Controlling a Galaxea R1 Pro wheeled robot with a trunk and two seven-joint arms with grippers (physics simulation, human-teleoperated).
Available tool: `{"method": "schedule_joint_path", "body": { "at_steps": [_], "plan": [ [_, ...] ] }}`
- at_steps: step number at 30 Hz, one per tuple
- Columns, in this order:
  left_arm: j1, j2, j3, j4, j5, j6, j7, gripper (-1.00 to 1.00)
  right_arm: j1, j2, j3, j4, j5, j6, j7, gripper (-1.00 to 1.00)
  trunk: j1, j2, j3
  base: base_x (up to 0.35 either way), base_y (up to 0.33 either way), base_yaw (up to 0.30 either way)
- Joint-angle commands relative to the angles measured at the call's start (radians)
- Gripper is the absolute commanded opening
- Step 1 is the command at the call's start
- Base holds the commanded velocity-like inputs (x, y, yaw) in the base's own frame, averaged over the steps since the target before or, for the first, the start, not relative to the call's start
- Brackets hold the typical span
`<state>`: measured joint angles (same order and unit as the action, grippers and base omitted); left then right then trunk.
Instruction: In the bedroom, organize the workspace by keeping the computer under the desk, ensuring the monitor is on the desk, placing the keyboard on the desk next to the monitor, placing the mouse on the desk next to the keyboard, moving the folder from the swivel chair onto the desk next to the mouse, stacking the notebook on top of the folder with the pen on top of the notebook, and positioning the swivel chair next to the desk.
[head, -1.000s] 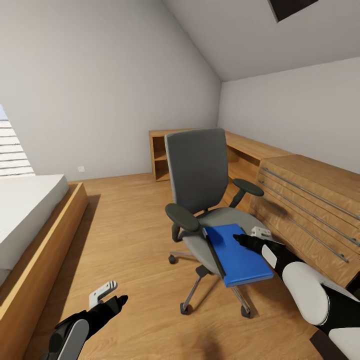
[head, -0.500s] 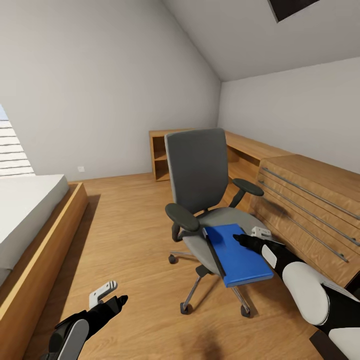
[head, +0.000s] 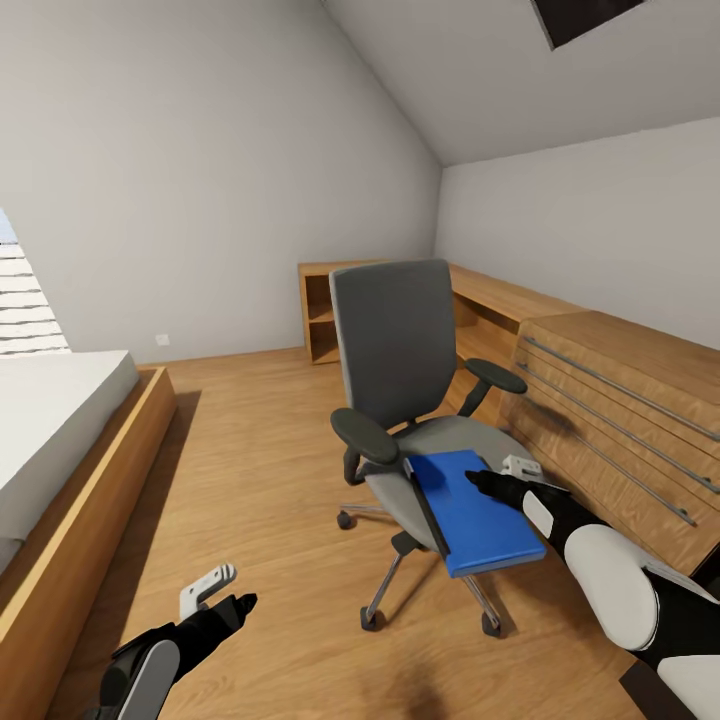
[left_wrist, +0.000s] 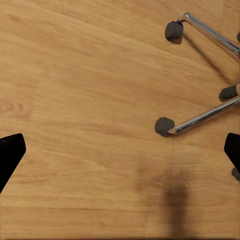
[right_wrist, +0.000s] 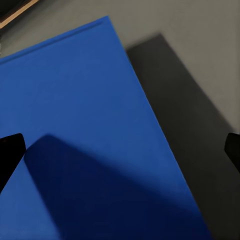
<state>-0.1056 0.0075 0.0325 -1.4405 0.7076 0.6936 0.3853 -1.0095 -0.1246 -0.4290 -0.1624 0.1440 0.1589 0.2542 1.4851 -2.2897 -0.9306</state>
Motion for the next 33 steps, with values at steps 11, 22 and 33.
{"method": "schedule_joint_path", "body": {
  "at_steps": [11,22,33],
  "plan": [
    [-0.001,0.001,-0.008,0.0,0.01,0.003,0.011,1.0,0.0,0.0,0.006,0.04,0.016,0.005,0.005,1.0,0.0,0.0,0.015,0.0,0.0,0.0],
    [-0.001,0.0,-0.008,0.0,0.01,0.003,0.012,1.0,0.0,0.0,0.006,0.04,0.016,0.005,0.006,1.0,0.0,0.0,0.032,0.0,0.0,0.0],
    [-0.001,0.0,-0.008,0.0,0.008,0.001,0.01,1.0,0.0,-0.001,0.006,0.037,0.016,0.005,0.007,1.0,0.0,0.0,0.043,0.189,0.05,0.0]
  ]
}}
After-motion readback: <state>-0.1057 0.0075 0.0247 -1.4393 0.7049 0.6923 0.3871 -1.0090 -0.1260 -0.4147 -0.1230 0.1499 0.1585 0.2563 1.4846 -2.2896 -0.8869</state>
